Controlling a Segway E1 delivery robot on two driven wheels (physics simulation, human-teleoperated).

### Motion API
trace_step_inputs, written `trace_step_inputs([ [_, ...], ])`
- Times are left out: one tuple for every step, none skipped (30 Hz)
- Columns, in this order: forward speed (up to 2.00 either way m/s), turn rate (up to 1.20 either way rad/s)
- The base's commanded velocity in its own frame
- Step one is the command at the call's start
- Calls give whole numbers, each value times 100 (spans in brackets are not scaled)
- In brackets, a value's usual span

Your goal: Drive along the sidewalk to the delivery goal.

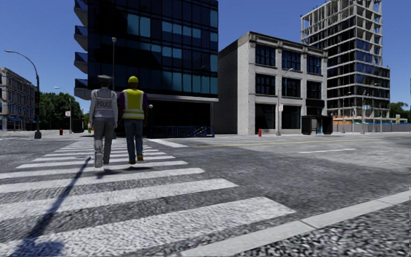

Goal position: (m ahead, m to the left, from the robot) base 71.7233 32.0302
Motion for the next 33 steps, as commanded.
trace_step_inputs([
  [81,50],
  [81,50],
  [81,50],
  [81,50],
  [81,50],
  [81,50],
  [81,47],
  [81,47],
  [81,36],
  [82,26],
  [82,14],
  [82,14],
  [82,4],
  [81,0],
  [81,0],
  [81,0],
  [81,0],
  [81,5],
  [81,10],
  [81,11],
  [81,11],
  [80,13],
  [80,18],
  [80,23],
  [80,23],
  [80,25],
  [80,28],
  [80,30],
  [80,30],
  [80,31],
  [80,32],
  [82,33],
  [82,33],
])
